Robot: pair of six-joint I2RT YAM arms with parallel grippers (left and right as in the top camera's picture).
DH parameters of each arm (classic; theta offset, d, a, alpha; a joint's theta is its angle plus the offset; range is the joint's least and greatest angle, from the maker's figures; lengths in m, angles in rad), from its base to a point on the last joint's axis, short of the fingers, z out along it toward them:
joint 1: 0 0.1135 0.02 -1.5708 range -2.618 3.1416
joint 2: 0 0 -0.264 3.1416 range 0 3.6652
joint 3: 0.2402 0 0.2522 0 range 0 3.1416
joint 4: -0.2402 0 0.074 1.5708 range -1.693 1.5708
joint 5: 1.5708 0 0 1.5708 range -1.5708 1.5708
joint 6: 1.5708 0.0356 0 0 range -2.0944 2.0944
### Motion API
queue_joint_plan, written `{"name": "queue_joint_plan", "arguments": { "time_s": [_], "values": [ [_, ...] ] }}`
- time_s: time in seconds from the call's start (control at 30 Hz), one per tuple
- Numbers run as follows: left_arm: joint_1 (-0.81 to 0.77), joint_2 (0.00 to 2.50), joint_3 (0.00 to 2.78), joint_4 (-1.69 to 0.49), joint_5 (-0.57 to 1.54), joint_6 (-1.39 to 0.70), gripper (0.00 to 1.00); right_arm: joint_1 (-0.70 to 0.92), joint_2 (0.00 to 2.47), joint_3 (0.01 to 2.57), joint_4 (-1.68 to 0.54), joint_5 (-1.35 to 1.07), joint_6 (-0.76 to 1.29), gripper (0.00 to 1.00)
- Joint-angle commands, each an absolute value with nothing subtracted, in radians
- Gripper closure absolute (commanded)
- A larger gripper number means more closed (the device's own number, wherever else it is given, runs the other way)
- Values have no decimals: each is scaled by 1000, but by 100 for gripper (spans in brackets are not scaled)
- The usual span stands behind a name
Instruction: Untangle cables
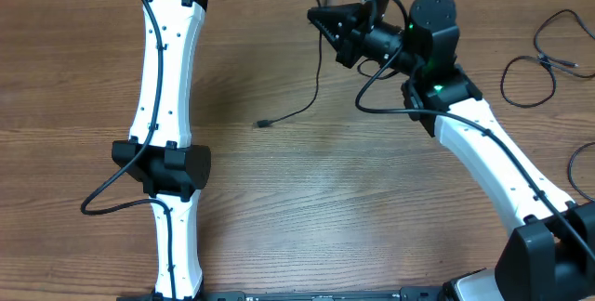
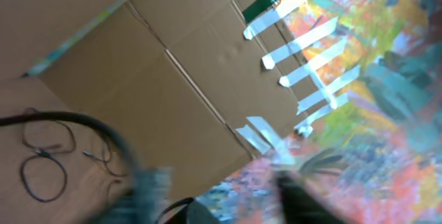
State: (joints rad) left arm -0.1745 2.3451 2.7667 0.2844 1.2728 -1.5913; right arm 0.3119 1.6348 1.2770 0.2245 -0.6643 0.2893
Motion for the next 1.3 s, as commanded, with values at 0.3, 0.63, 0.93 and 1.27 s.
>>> {"name": "queue_joint_plan", "arguments": {
  "time_s": [0.3, 0.63, 0.93, 1.27],
  "values": [
    [-117, 2304, 2785, 152, 1355, -945, 0, 163, 1548, 1292, 191, -690, 446, 96],
    [-62, 2304, 2785, -508, 1119, -354, 0, 47, 1442, 1292, 20, -670, 491, 96],
    [-73, 2304, 2785, -923, 589, -249, 0, -67, 1353, 1304, -182, -479, 554, 96],
    [-95, 2304, 2785, -952, 521, -224, 0, -160, 1302, 1487, -635, -102, 543, 96]
  ]
}}
